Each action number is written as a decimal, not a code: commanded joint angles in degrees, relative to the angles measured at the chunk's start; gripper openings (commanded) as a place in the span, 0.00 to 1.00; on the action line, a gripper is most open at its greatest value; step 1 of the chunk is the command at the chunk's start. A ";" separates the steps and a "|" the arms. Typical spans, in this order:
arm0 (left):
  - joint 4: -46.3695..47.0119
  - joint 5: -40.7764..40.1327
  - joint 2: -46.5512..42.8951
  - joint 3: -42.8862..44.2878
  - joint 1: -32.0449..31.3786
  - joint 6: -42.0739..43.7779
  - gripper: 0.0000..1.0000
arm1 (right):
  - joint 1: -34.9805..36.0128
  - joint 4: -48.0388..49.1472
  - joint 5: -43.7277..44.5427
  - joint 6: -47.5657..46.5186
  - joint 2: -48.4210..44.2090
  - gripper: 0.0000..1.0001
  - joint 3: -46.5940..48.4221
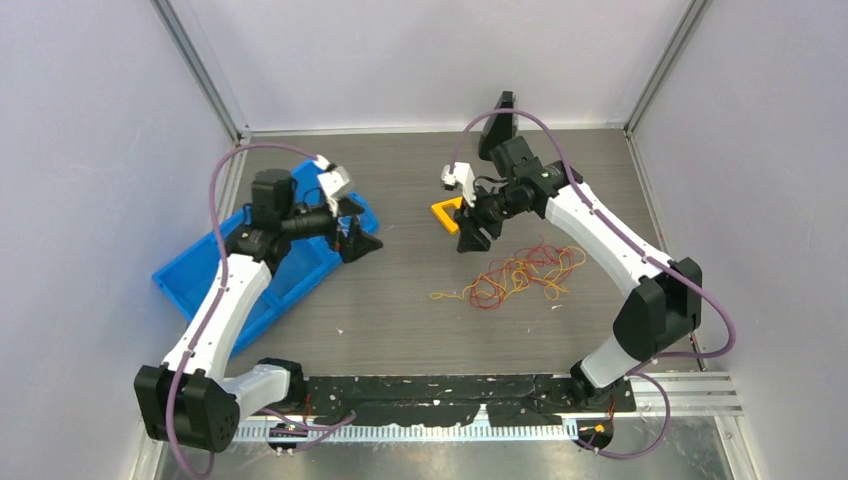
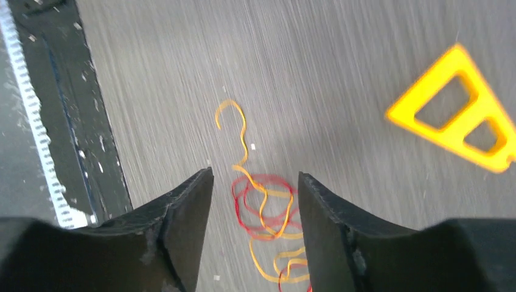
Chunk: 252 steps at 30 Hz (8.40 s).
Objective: Untangle the cables
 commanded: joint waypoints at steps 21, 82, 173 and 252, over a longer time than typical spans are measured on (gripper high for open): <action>14.24 -10.40 39.33 21.17 -30.71 -12.06 0.86 | -20.86 -1.28 11.83 1.86 6.32 0.07 -12.22; 31.58 -4.48 12.42 40.57 -11.21 -41.21 0.00 | -6.73 53.01 5.43 28.52 3.13 0.32 -34.82; 5.19 -10.78 12.74 2.26 -13.46 -5.69 0.79 | -13.15 4.60 1.82 15.62 5.00 0.77 -18.09; -0.58 -1.34 7.03 22.62 -15.87 -18.34 0.00 | -13.99 11.80 9.93 20.88 14.80 0.07 -22.19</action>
